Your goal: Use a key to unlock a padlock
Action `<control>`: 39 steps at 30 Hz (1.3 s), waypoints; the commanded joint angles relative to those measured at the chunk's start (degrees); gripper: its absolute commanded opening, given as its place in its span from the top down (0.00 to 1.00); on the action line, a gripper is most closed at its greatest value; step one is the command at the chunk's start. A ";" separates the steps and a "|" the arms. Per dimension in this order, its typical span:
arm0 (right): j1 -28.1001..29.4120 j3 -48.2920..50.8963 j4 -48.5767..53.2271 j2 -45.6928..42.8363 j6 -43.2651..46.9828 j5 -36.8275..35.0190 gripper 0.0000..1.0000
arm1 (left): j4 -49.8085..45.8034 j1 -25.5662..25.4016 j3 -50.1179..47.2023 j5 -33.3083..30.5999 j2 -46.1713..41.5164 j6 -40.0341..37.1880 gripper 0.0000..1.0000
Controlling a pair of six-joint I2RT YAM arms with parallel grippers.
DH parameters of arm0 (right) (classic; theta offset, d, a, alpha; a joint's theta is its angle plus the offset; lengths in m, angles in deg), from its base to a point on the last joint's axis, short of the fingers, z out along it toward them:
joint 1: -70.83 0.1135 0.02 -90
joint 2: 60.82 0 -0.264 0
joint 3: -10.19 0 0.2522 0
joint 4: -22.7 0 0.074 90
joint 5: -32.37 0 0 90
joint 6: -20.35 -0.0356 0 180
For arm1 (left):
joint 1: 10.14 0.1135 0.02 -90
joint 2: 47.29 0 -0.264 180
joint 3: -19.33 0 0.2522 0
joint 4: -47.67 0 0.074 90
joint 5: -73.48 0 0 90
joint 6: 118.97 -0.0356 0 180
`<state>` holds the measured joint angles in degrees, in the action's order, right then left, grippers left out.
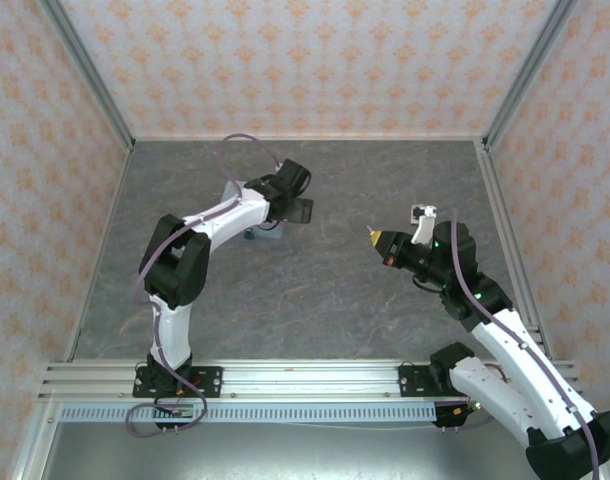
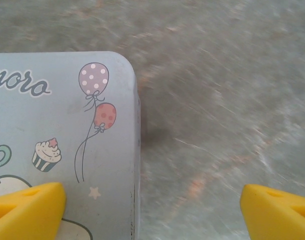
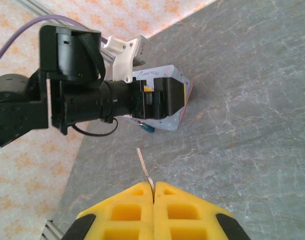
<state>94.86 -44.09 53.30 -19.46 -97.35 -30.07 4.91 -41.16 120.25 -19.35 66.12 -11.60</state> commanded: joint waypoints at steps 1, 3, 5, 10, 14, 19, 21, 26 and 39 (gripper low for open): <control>-0.71 -2.18 3.23 -1.39 1.42 -2.20 1.00 | -2.88 -3.80 -3.57 5.12 -0.04 4.38 0.10; -1.77 -2.72 4.55 -1.63 1.66 -2.33 1.00 | -2.71 -5.88 -4.23 5.36 -0.48 5.65 0.11; -3.20 -3.38 6.16 -1.93 1.98 -2.25 1.00 | -2.68 -8.05 -4.59 5.22 -0.83 6.91 0.11; -6.84 -4.37 9.28 -2.38 2.79 -2.05 1.00 | -0.83 -12.84 -4.86 7.30 -0.58 9.97 0.12; -8.65 -5.53 11.63 -2.43 3.85 -2.63 1.00 | -1.67 -16.07 -1.33 8.11 1.48 10.85 0.12; -9.53 -7.60 14.97 -2.48 4.96 -4.87 1.00 | -1.91 -18.38 3.98 9.61 5.24 10.98 0.12; -9.62 -8.17 15.74 -2.50 5.31 -4.70 1.00 | -2.03 -18.80 5.20 9.63 5.46 10.50 0.12; -9.62 -7.97 16.36 -3.08 5.38 -4.26 1.00 | -1.47 -18.65 4.60 7.64 0.06 8.58 0.11; -8.52 0.15 -1.04 4.50 -2.97 9.56 1.00 | 8.77 -12.40 -15.54 6.98 -26.60 8.71 0.08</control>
<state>85.68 -45.29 58.96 -16.99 -97.50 -24.48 10.40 -55.48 110.37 -12.43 43.06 -3.36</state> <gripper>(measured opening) 0.048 0.925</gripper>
